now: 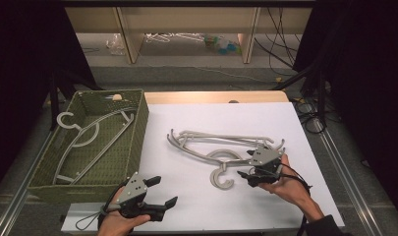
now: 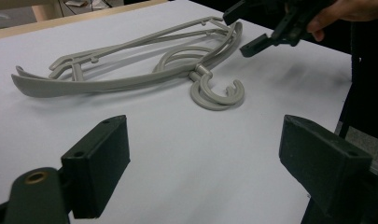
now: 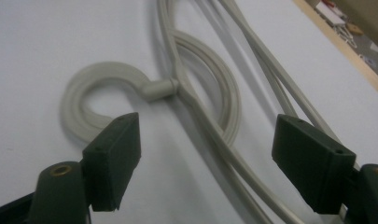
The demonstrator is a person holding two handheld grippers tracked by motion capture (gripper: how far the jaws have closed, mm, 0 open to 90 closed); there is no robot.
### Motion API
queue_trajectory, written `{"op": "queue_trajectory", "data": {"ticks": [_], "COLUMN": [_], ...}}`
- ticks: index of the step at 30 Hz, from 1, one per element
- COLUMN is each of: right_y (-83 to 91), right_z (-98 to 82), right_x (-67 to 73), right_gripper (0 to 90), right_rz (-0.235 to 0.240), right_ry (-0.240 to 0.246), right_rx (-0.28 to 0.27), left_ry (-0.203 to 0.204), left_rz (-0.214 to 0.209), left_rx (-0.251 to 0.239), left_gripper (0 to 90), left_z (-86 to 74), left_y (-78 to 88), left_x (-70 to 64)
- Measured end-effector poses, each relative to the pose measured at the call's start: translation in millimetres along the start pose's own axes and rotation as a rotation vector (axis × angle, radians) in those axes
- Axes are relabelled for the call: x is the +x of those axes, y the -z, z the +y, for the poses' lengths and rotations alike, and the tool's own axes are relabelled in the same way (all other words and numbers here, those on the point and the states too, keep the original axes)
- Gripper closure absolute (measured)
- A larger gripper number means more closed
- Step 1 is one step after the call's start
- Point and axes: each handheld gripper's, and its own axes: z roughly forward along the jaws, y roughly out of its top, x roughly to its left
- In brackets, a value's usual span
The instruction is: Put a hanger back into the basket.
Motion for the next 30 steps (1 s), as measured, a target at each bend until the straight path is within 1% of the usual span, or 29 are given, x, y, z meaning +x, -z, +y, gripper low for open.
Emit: {"op": "queue_trajectory", "data": {"ticks": [1,2,3,4,5,7,9,10,11,12,13,14,15,16,17,18,20,21,22,23,24,25,26,27,29,30], "right_y": [0.0,-6.4,-6.4,-13.7,-16.2,-22.0,-26.4,-29.0,-31.9,-33.4,-35.6,-35.6,-38.1,-41.3,-41.4,-42.6,-44.2,-44.2,-44.0,-44.2,-45.5,-45.5,-45.9,-45.7,-45.6,-45.2], "right_z": [0.0,-1.4,-1.4,-2.9,-3.4,-4.6,-5.3,-5.4,-6.1,-6.6,-7.7,-7.7,-9.3,-12.1,-12.4,-13.1,-13.3,-13.3,-12.4,-11.0,-10.7,-10.7,-11.2,-11.6,-12.2,-12.9], "right_x": [0.0,-6.5,-6.5,-12.1,-14.0,-18.2,-22.0,-24.2,-26.6,-27.2,-28.3,-28.3,-29.4,-32.0,-31.8,-32.7,-33.7,-33.7,-33.6,-35.0,-36.9,-36.9,-37.7,-38.3,-40.0,-40.4], "right_gripper": [26.9,29.9,29.9,32.2,33.3,34.8,38.4,40.5,42.0,43.7,45.1,45.1,46.2,50.0,51.5,54.5,55.9,55.9,57.6,60.7,62.7,62.7,63.2,64.3,66.2,69.2], "right_rz": [0.000,0.018,0.018,0.039,0.047,0.063,0.064,0.080,0.084,0.090,0.101,0.101,0.116,0.136,0.147,0.153,0.160,0.160,0.164,0.159,0.173,0.173,0.177,0.188,0.195,0.209], "right_ry": [0.000,-0.010,-0.010,0.005,0.004,0.000,0.000,-0.007,-0.001,-0.013,-0.018,-0.018,-0.033,-0.042,-0.051,-0.042,-0.018,-0.018,-0.023,-0.004,0.007,0.007,0.017,0.025,0.057,0.063], "right_rx": [0.000,0.012,0.012,0.048,0.055,0.074,0.081,0.087,0.079,0.088,0.099,0.099,0.113,0.123,0.127,0.117,0.121,0.121,0.127,0.139,0.136,0.136,0.131,0.127,0.120,0.118], "left_ry": [0.004,0.001,0.001,-0.003,-0.010,-0.010,-0.006,-0.006,-0.012,-0.013,-0.013,-0.013,-0.013,-0.010,-0.010,-0.010,-0.013,-0.013,-0.015,-0.021,-0.010,-0.010,-0.015,-0.018,-0.015,-0.016], "left_rz": [-0.002,-0.003,-0.003,-0.014,-0.010,-0.010,-0.014,-0.014,-0.012,-0.014,-0.015,-0.015,-0.019,-0.026,-0.026,-0.028,-0.027,-0.027,-0.026,-0.027,-0.023,-0.023,-0.025,-0.026,-0.026,-0.032], "left_rx": [-0.003,-0.002,-0.002,0.000,0.006,0.008,0.009,0.009,0.012,0.015,0.017,0.017,0.020,0.016,0.016,0.021,0.022,0.022,0.023,0.025,0.025,0.025,0.025,0.026,0.034,0.035], "left_gripper": [16.0,16.1,16.1,16.0,16.1,16.0,16.1,16.1,16.1,16.1,16.1,16.1,16.1,16.1,16.1,16.1,16.1,16.1,16.1,16.1,16.1,16.2,16.2,16.2,16.2,16.2], "left_z": [0.1,0.1,0.1,-0.4,-0.3,-0.3,-0.3,-0.3,-0.3,-0.4,-0.4,-0.4,-0.4,-0.8,-0.8,-0.9,-1.0,-1.0,-1.0,-0.9,-1.2,-1.2,-1.1,-1.1,-1.6,-1.8], "left_y": [0.0,-0.1,-0.1,-1.2,-1.0,-1.3,-1.4,-1.4,-1.3,-1.4,-1.6,-1.6,-1.7,-2.5,-2.5,-2.8,-3.0,-3.0,-2.9,-2.8,-2.5,-2.5,-2.4,-2.5,-2.9,-3.5], "left_x": [-0.1,0.0,0.0,0.2,-0.3,-0.8,-1.1,-1.1,-0.6,-0.4,-0.4,-0.4,-0.7,-0.9,-0.9,-1.7,-1.7,-1.7,-1.6,-1.1,-1.4,-1.4,-0.8,-0.5,-0.8,-0.9]}}
